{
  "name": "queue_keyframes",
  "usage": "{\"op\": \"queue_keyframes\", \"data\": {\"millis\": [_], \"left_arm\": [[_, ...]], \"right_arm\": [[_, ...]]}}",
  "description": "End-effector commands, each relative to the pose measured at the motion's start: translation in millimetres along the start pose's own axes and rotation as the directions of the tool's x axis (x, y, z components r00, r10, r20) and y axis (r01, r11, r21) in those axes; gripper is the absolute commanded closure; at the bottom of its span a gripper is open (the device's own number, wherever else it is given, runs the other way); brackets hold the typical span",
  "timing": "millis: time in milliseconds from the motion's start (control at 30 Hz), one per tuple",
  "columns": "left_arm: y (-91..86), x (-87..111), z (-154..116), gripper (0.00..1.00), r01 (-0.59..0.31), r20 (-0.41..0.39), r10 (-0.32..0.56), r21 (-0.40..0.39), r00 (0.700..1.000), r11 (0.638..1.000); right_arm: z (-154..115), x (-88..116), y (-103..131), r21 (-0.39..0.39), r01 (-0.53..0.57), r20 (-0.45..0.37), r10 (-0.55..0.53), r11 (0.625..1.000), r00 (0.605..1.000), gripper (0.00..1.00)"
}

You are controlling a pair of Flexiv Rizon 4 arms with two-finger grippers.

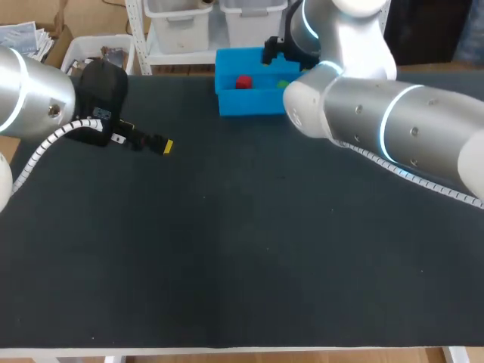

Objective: Use the left arm to pick the red cube and place it into the blue plastic box first, then use the right arm to grasp the green cube and put it into the same blue plastic box after the first action is fully finished.

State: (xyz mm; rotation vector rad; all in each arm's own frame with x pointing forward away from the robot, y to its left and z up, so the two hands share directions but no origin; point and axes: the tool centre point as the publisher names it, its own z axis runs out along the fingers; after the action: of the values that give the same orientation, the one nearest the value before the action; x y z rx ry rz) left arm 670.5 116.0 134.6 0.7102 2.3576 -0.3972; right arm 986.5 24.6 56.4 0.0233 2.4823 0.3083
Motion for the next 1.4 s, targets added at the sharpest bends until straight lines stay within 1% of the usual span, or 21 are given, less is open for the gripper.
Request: {"op": "queue_keyframes", "data": {"millis": [33, 233, 467, 667, 867, 1067, 1200, 1267, 1400], "left_arm": [[1.7, 0.5, 0, 0.0, -0.002, 0.003, 0.002, 0.007, 1.0, 1.0], [1.7, 0.5, 0, 0.0, -0.002, 0.003, 0.002, 0.007, 1.0, 1.0], [1.7, 0.5, 0, 0.0, -0.002, 0.003, 0.002, 0.007, 1.0, 1.0], [1.7, 0.5, 0, 0.0, -0.002, 0.003, 0.002, 0.007, 1.0, 1.0], [1.7, 0.5, 0, 0.0, -0.002, 0.003, 0.002, 0.007, 1.0, 1.0], [1.7, 0.5, 0, 0.0, -0.002, 0.003, 0.002, 0.007, 1.0, 1.0], [1.7, 0.5, 0, 0.0, -0.002, 0.003, 0.002, 0.007, 1.0, 1.0], [1.7, 0.5, 0, 0.0, -0.002, 0.003, 0.002, 0.007, 1.0, 1.0], [1.7, 0.5, 0, 0.0, -0.002, 0.003, 0.002, 0.007, 1.0, 1.0]], "right_arm": [[-12, 2, 0, 0.002, 0.0, 0.004, 0.0, 1.0, 1.0, 0.0], [-34, -4, 9, 0.003, 0.01, 0.017, -0.01, 1.0, 1.0, 0.0], [-70, -3, 15, 0.005, 0.02, 0.014, -0.02, 1.0, 1.0, 0.0], [-104, 9, 15, 0.01, 0.025, 0.011, -0.025, 1.0, 1.0, 0.0], [-138, 24, 8, 0.019, 0.033, 0.012, -0.034, 0.999, 0.999, 0.0], [-166, 39, 5, 0.026, 0.047, 0.015, -0.047, 0.999, 0.999, 0.0], [-176, 45, 4, 0.03, 0.056, 0.018, -0.057, 0.998, 0.998, 0.0], [-181, 47, 3, 0.014, 0.048, 0.028, -0.049, 0.999, 0.998, 0.0], [-181, 47, 3, 0.014, 0.048, 0.028, -0.049, 0.999, 0.998, 0.0]]}}
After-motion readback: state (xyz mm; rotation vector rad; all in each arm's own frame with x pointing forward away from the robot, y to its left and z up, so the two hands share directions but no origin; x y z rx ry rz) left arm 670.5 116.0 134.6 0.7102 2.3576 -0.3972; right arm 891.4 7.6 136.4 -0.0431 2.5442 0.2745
